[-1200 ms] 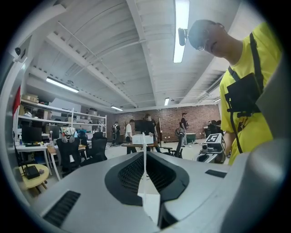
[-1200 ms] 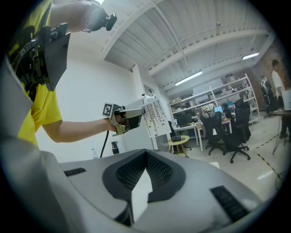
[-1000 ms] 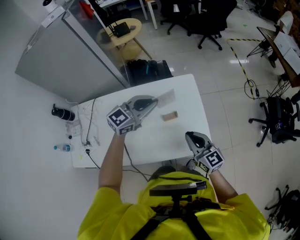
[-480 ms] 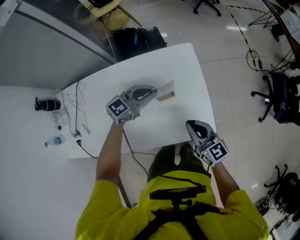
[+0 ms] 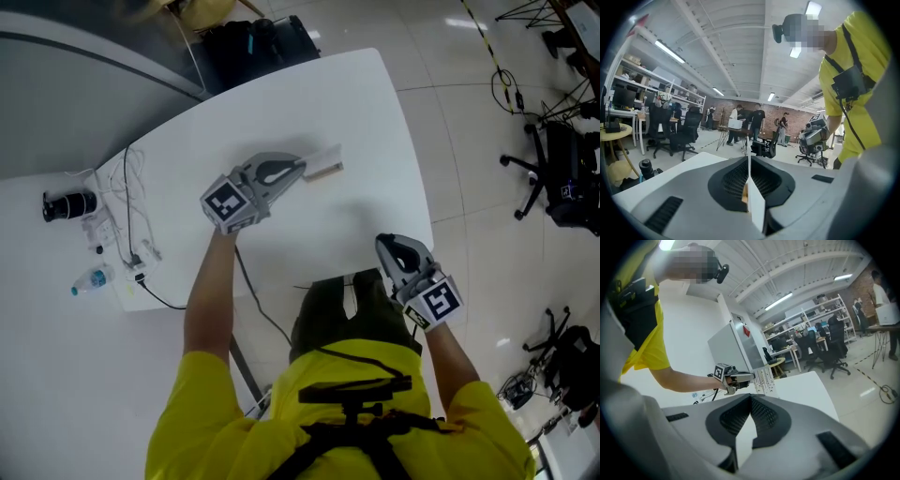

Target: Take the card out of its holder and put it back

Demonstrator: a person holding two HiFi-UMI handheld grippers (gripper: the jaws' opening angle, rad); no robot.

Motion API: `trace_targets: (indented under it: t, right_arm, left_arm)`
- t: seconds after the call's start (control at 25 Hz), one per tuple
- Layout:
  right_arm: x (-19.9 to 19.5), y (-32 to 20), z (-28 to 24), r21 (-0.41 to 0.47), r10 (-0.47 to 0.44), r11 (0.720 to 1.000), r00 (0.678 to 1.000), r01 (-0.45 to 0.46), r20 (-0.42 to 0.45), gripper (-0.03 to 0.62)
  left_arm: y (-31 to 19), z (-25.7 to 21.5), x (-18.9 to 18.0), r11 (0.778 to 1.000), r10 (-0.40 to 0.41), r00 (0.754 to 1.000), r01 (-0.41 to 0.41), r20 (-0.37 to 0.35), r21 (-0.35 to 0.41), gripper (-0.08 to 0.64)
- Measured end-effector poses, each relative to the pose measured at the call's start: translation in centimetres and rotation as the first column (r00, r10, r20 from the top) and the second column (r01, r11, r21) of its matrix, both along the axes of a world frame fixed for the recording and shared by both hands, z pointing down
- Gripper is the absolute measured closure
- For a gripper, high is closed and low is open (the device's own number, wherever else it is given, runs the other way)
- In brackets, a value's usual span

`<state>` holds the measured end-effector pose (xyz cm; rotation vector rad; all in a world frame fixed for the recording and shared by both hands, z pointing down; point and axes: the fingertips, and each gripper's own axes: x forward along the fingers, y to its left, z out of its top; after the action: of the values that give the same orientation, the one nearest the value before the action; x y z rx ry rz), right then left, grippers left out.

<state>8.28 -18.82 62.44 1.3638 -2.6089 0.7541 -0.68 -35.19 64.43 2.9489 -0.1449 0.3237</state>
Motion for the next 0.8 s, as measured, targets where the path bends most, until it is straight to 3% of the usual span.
trace_targets:
  t: [0.28,0.56,0.8]
  right_arm:
    - [-0.5,0.3,1.0,-0.018,-0.001,1.0,1.0,0.001,0.006,0.586]
    - [0.1,0.4,1.2,-0.029,-0.004,1.0,1.0,0.004,0.013,0.586]
    - [-0.4,0.5,1.6,-0.038,-0.006,0.999,1.0,0.006,0.01,0.586]
  left_arm:
    - [-0.4,0.9,-0.1,1.0,-0.005,1.0,0.006,-0.014,0.003,0.543]
    - [0.3,1.4,-0.6,1.0,0.001,1.0,-0.001,0.021,-0.026,0.543]
    - [0.0,1.2,-0.5,1.0,-0.017,1.0,0.016,-0.021,-0.018,0.543]
